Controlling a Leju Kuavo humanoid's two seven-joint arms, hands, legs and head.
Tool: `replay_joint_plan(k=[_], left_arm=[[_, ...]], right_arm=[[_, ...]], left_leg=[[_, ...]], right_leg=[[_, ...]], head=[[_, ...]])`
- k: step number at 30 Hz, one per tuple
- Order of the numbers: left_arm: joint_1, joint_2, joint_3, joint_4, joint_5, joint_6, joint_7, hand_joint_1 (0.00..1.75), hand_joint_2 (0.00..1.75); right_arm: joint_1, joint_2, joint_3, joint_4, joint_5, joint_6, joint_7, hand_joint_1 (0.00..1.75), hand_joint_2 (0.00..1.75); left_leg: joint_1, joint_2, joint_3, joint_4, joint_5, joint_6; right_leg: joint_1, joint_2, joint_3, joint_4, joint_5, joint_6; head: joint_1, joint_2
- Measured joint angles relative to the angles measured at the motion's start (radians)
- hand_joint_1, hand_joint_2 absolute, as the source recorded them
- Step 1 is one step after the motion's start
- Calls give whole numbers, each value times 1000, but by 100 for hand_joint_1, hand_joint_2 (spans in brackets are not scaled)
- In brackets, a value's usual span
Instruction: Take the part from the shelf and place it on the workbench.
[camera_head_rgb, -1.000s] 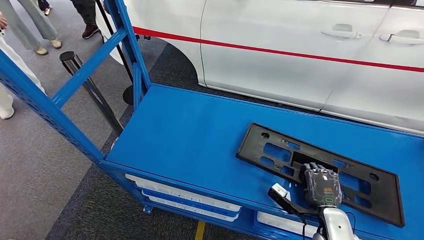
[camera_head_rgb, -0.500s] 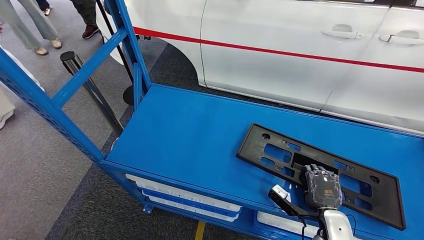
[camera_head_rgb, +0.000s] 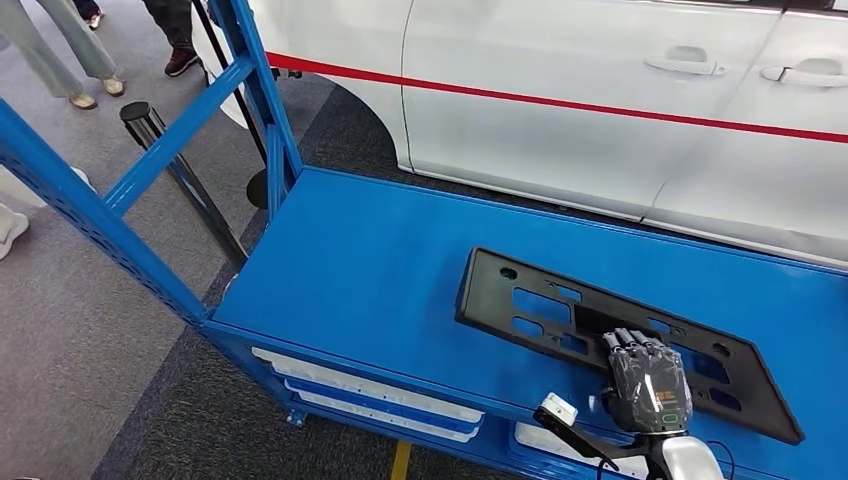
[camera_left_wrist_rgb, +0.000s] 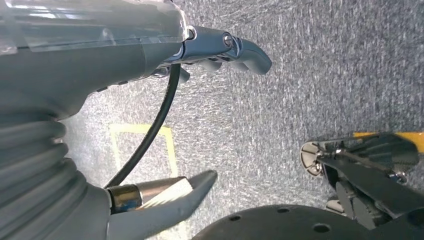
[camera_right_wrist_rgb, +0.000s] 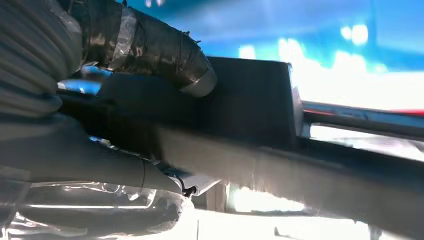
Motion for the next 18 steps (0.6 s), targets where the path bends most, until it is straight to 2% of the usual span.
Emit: replay_joint_plan(k=[1, 2, 4, 5, 6, 7, 8, 10, 11, 12, 13, 16, 17, 18], left_arm=[[0, 0, -2, 0, 0, 0, 1, 0, 175], [0, 0, -3, 0, 0, 1, 1, 0, 175], [0, -1, -6, 0, -2, 1, 2, 0, 175], [0, -1, -6, 0, -3, 1, 2, 0, 175], [0, -1, -7, 0, -3, 1, 2, 0, 175], [0, -1, -7, 0, -4, 1, 2, 0, 175], [0, -1, -8, 0, -6, 1, 2, 0, 175], [0, -2, -10, 0, -8, 2, 1, 0, 175], [0, -1, -11, 0, -9, 2, 1, 0, 175], [0, -1, -12, 1, -10, 3, 1, 0, 175], [0, -1, -13, 1, -10, 4, 1, 0, 175], [-1, -1, -14, 1, -12, 8, 0, 0, 175], [-1, -2, -14, 1, -13, 8, 0, 0, 175], [-1, -3, -15, 1, -14, 9, 0, 0, 175]], right_arm=[[8, -9, 3, -26, 2, -6, -5, 175, 175], [14, -18, 6, -48, 5, -12, -10, 175, 175], [25, -34, 13, -80, 14, -21, -17, 175, 175], [31, -41, 15, -92, 20, -23, -20, 175, 175], [38, -48, 18, -100, 26, -25, -22, 175, 175], [44, -54, 20, -106, 30, -27, -22, 175, 175], [48, -59, 22, -111, 34, -29, -23, 175, 175], [53, -68, 26, -120, 41, -37, -23, 175, 175], [54, -73, 28, -124, 46, -42, -23, 175, 175], [57, -78, 32, -130, 52, -49, -23, 175, 175], [60, -83, 35, -134, 59, -54, -22, 175, 175], [67, -96, 46, -149, 85, -66, -21, 175, 175], [68, -100, 50, -153, 94, -70, -18, 175, 175], [68, -104, 54, -159, 102, -74, -16, 175, 175]], left_leg=[[3, 2, 5, -16, 12, 5], [7, 4, 9, -30, 22, 10], [10, 8, 6, -37, 29, 13], [11, 9, 2, -34, 29, 14], [11, 9, -3, -30, 29, 13], [13, 9, -8, -25, 28, 12], [15, 9, -12, -19, 27, 10], [21, 9, -23, 1, 20, 0], [23, 8, -31, 13, 15, -8], [24, 7, -40, 26, 10, -16], [22, 5, -46, 39, 7, -23], [20, 1, -60, 56, 8, -39], [22, 1, -69, 64, 1, -44], [24, 2, -79, 84, -19, -50]], right_leg=[[2, 0, -3, 8, -11, 3], [3, 0, -12, 33, -34, 4], [1, -1, -57, 144, -104, 9], [-2, -1, -82, 205, -130, 13], [-6, -1, -100, 250, -143, 17], [-10, -1, -107, 268, -140, 21], [-13, -2, -101, 259, -125, 25], [-23, -5, -48, 157, -69, 37], [-25, -5, -18, 102, -52, 41], [-25, -3, 2, 63, -35, 39], [-24, 0, 10, 45, -34, 33], [-22, 4, -9, 52, -34, 2], [-21, 3, -16, 52, -30, -8], [-22, 2, -24, 51, -23, -16]], head=[[0, 0], [1, 0], [1, 0], [1, 0], [1, 0], [1, 0], [1, 0], [1, 0], [2, 0], [1, 0], [1, 0], [0, 0], [0, 0], [0, 0]])
